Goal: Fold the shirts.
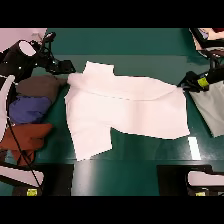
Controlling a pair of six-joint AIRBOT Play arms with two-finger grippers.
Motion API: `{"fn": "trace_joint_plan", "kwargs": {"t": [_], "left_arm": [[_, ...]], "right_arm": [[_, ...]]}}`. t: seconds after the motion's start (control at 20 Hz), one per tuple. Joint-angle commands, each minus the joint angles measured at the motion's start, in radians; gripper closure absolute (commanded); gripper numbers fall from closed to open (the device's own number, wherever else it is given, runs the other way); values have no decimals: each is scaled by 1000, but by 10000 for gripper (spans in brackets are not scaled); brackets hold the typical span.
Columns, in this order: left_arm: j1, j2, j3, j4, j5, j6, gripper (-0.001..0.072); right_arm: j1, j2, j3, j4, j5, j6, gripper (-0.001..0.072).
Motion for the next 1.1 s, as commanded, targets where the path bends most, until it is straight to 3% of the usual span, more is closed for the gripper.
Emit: {"fn": "trace_joint_plan", "kwargs": {"t": [0.0, 0.1, 0.2, 0.5, 0.7, 1.05], "left_arm": [[64, -41, 51, 2, -150, -36, 84], [113, -28, 80, 3, -337, -3, 84], [147, 31, 25, 8, -397, 8, 84], [145, 357, -488, 20, -256, 11, 84], [145, 465, -815, -27, -124, -4, 84], [145, 469, -992, -200, 18, 58, 84]], "right_arm": [[0, -81, 110, 70, -14, -32, 326], [0, -52, 119, 59, 16, -72, 326], [-8, 18, 51, 61, 14, -89, 326], [-75, 277, -261, 64, 13, -108, 327], [-108, 409, -406, 64, -16, -108, 326], [-118, 510, -483, 64, -13, -108, 327]]}}
